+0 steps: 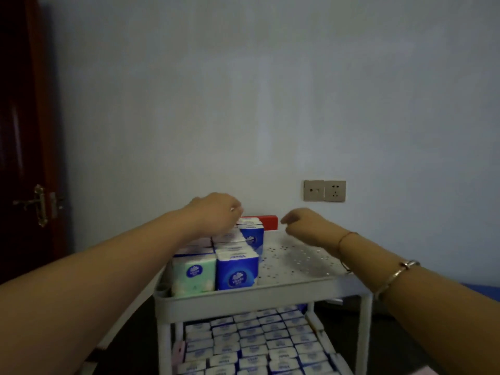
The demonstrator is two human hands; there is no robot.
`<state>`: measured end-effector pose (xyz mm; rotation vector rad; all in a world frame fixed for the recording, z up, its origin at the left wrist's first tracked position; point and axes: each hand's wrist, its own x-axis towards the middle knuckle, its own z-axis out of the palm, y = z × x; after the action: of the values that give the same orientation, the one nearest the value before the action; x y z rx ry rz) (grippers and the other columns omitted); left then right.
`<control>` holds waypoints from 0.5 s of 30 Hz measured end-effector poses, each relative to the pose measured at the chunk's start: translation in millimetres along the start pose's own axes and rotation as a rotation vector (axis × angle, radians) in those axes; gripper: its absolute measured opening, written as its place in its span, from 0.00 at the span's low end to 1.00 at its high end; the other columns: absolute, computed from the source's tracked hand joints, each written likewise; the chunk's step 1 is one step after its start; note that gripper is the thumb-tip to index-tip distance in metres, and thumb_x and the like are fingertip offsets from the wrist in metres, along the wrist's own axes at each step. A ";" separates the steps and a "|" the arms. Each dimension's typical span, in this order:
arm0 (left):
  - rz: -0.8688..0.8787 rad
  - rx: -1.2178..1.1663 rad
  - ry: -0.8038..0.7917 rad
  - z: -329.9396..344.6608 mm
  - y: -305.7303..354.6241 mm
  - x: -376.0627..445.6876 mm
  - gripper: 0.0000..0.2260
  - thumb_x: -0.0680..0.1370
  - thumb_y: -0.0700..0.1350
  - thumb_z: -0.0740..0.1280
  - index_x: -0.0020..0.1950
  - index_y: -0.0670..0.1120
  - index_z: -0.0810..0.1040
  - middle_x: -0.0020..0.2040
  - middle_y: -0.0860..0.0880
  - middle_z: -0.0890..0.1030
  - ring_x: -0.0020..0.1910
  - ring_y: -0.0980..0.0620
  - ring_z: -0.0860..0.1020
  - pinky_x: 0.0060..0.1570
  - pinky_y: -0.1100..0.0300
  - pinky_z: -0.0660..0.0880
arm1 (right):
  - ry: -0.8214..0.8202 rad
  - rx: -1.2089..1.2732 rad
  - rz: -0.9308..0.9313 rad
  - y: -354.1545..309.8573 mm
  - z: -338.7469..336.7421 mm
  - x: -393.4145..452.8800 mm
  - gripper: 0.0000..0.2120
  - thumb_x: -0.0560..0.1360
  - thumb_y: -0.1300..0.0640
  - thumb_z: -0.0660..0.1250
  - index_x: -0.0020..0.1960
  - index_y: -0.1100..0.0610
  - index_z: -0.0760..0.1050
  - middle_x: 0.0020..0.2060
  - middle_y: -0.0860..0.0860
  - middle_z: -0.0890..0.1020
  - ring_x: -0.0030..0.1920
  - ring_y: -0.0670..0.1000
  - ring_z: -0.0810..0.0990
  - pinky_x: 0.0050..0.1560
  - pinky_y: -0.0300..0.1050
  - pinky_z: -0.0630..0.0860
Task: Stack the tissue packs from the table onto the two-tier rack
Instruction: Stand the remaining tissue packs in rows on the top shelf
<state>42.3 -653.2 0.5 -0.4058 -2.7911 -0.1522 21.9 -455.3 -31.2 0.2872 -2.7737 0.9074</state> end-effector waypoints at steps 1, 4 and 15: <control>0.018 -0.054 0.044 -4.9 9.3 -0.2 0.17 0.82 0.50 0.54 0.65 0.46 0.75 0.67 0.47 0.74 0.65 0.47 0.72 0.66 0.50 0.67 | 0.053 0.039 -0.029 6.8 -13.4 -9.0 0.16 0.77 0.63 0.59 0.64 0.59 0.74 0.62 0.56 0.76 0.60 0.54 0.75 0.56 0.44 0.72; 0.090 -0.180 0.100 -12.8 54.9 -3.0 0.15 0.82 0.47 0.56 0.64 0.46 0.76 0.66 0.47 0.76 0.62 0.48 0.74 0.61 0.59 0.68 | 0.210 0.088 -0.081 40.4 -50.8 -40.8 0.15 0.76 0.63 0.59 0.60 0.56 0.76 0.61 0.52 0.76 0.61 0.51 0.73 0.58 0.42 0.69; 0.364 -0.537 0.032 84.5 285.1 -9.1 0.13 0.79 0.39 0.58 0.59 0.48 0.79 0.59 0.50 0.78 0.57 0.54 0.75 0.52 0.64 0.69 | 0.220 0.159 0.156 241.0 -96.4 -125.7 0.08 0.77 0.62 0.61 0.54 0.54 0.74 0.55 0.52 0.77 0.57 0.50 0.75 0.55 0.42 0.72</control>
<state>109.5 -371.0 -65.4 -1.0124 -2.5545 -0.8155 96.0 -191.9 -122.0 -0.0067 -2.5533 1.1253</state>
